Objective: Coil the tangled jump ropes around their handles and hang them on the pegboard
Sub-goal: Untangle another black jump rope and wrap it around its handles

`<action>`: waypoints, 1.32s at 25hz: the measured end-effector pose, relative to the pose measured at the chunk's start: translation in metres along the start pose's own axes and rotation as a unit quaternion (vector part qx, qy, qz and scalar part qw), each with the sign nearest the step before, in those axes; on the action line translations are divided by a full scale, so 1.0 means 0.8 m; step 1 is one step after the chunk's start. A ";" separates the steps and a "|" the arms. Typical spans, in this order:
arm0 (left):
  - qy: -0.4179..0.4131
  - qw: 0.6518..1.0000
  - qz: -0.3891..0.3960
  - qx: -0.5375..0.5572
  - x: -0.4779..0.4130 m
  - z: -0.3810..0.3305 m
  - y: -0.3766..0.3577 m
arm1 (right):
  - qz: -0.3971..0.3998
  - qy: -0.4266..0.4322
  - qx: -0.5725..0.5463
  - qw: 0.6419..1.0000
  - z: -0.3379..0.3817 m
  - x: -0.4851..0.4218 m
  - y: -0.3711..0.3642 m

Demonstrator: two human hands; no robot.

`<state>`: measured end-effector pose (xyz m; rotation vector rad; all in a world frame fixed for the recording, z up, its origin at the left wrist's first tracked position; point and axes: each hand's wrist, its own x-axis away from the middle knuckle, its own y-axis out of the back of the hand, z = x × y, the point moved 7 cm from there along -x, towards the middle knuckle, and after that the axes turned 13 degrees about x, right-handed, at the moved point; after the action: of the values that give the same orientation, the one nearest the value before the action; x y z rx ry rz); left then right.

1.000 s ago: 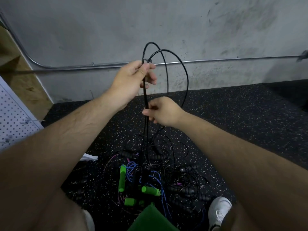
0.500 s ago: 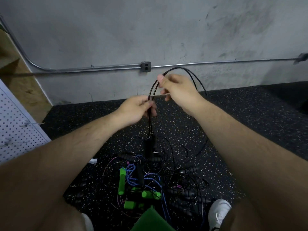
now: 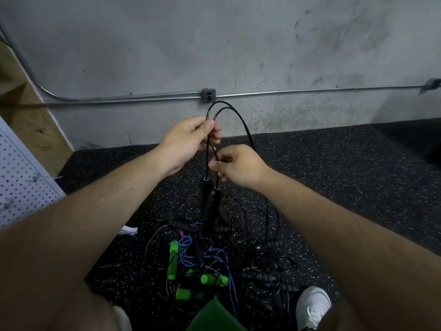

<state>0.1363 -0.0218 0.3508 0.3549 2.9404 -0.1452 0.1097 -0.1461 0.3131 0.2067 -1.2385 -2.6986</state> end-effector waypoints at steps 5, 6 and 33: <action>0.046 0.985 -0.033 0.163 0.010 0.004 0.005 | -0.002 0.003 -0.042 0.999 0.018 -0.002 -0.014; 0.042 0.987 -0.030 0.151 0.011 0.001 0.006 | 0.000 0.002 -0.039 0.999 0.020 -0.004 -0.015; 0.093 0.958 0.045 -0.269 0.032 0.064 0.025 | 0.019 -0.111 -0.049 0.992 -0.018 -0.015 0.026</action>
<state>0.1254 -0.0025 0.2945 0.4301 2.9707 0.7222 0.1264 -0.1672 0.3204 -0.1332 -1.1448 -2.8012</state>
